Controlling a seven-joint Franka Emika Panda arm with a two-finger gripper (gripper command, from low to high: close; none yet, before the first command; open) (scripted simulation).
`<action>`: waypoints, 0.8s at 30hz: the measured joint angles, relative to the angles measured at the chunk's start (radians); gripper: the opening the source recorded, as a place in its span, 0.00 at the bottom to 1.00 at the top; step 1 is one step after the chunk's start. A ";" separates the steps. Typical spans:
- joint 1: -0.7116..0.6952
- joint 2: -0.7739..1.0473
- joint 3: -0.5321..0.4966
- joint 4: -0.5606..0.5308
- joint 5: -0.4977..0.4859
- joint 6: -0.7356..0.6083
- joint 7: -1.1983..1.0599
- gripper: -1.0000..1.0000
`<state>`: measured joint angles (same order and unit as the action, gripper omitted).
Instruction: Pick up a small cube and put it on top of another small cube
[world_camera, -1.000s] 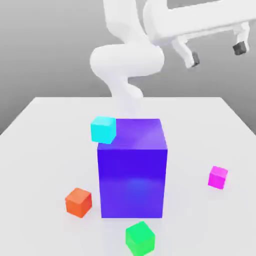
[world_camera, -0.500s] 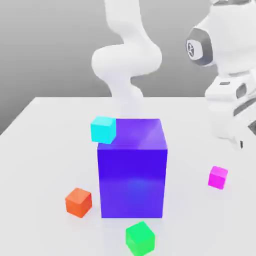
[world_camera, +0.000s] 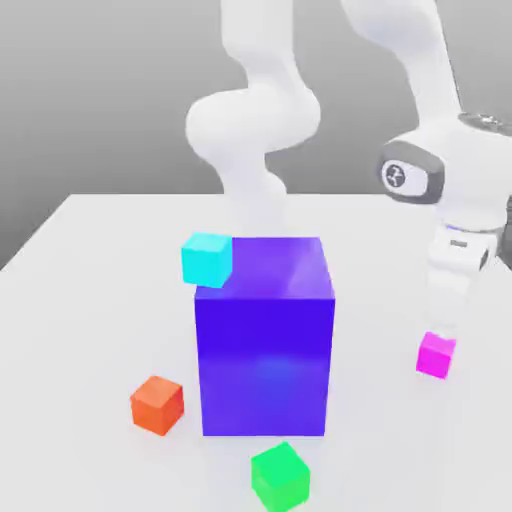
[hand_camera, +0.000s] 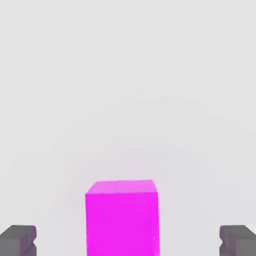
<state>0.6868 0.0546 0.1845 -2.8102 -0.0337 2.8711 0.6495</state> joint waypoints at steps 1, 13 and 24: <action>0.003 0.015 -0.008 0.003 -0.024 0.013 0.015 0.50; 0.098 0.238 -0.136 0.044 -0.172 0.189 0.127 0.50; 0.082 0.199 -0.121 0.040 -0.171 0.160 0.122 0.00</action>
<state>0.7692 0.2541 0.0637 -2.7700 -0.2043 3.0311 0.7714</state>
